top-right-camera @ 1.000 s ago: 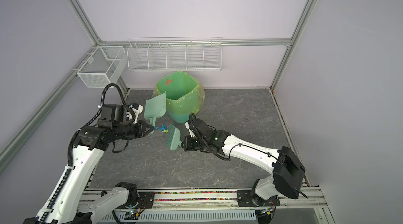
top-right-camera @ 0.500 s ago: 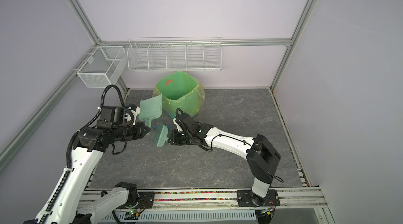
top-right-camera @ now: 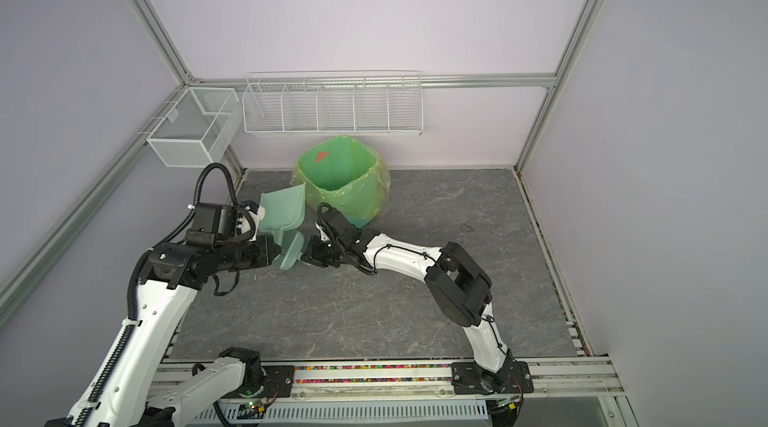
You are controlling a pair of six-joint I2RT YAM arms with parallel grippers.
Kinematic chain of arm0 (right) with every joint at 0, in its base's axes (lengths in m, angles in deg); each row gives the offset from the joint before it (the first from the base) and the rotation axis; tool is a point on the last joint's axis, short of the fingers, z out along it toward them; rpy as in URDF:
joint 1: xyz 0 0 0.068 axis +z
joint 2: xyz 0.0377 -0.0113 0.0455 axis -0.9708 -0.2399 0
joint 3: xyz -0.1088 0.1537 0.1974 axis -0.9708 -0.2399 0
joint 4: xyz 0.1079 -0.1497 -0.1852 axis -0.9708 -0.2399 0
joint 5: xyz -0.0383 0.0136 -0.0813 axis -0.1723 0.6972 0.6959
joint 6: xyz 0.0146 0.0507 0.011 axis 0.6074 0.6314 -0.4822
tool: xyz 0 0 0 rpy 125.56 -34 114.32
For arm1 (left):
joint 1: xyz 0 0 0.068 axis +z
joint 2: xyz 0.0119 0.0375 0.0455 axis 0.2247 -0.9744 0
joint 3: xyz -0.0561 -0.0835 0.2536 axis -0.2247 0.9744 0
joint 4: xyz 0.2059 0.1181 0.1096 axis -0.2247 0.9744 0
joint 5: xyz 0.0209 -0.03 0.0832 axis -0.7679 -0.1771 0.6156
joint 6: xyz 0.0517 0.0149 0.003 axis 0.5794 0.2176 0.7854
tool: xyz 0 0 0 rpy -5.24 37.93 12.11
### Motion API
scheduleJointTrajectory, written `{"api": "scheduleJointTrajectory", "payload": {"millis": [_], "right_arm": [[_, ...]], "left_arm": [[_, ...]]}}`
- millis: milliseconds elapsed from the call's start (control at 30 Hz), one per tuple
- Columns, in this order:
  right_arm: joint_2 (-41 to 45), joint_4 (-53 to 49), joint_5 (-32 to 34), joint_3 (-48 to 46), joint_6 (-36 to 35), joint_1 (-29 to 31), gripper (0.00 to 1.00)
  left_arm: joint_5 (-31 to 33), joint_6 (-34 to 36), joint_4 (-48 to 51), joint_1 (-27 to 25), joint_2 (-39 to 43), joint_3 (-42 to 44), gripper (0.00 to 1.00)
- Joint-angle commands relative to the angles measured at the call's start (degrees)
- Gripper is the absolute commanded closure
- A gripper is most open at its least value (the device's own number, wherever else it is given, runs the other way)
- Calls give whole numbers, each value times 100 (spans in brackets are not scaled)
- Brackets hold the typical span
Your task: Sweep away the paper scraps from the table
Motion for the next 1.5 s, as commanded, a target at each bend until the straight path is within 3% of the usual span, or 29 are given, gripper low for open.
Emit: {"api": "scheduleJointTrajectory", "payload": {"millis": [0, 800, 1300, 1467], "right_arm": [[-243, 306, -54, 263, 493, -91, 93], [-151, 511, -158, -604, 921, -611, 93], [946, 508, -150, -2230, 687, -818, 93], [1504, 330, -142, -2932, 476, -1014, 93]], "left_arm": [[100, 143, 133, 15, 12, 12, 100], [341, -64, 105, -335, 222, 511, 100], [703, -827, -30, -1326, 530, 920, 100], [1140, -1307, -241, -2220, 466, 1164, 100]]}}
